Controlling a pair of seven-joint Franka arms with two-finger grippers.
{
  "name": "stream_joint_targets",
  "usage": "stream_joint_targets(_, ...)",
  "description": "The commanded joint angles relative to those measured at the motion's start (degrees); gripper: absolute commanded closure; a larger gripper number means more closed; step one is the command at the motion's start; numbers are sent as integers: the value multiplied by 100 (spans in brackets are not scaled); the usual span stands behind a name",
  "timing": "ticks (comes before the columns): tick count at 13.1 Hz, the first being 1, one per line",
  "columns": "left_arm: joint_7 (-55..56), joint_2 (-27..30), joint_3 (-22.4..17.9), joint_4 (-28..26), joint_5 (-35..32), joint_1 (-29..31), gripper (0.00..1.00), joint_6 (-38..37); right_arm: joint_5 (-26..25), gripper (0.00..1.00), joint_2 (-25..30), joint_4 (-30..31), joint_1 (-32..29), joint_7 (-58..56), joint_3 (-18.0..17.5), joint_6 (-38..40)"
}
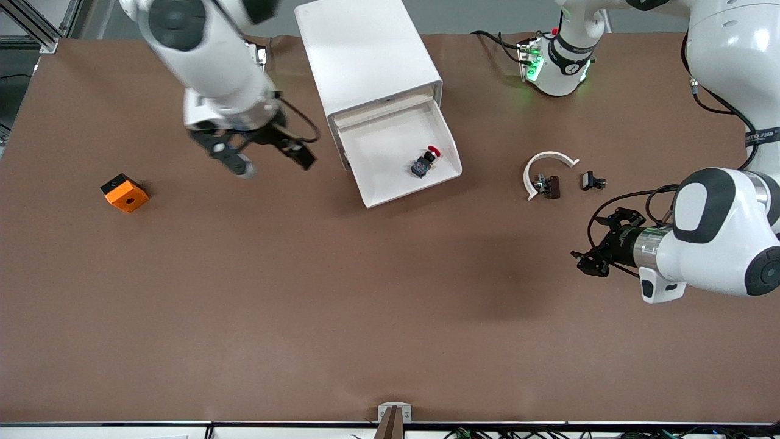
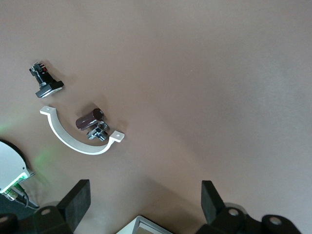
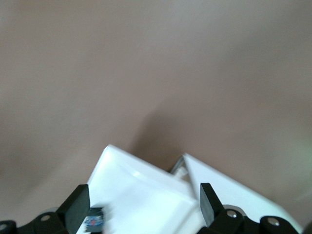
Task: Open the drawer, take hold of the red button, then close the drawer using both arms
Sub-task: 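Lower the right gripper into the open drawer onto the red button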
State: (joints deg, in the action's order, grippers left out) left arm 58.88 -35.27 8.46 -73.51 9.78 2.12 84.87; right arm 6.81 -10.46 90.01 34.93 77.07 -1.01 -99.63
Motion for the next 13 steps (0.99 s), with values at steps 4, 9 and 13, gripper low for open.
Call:
stream_joint_targets(4,-105,178,7,-515,-195,43,0,21,-13,0,-1757,-1547,1050,1704,101,-521)
stream_joint_targets(9,9,178,7,-594,-231,26,0,38,-276,0,-2345,-1679,1551,2204,119,-1066)
stream_joint_targets(13,395,336,16,-700,-240,-9,0,29,-584,0,-2697,-1811,1832,2295,110,-1094)
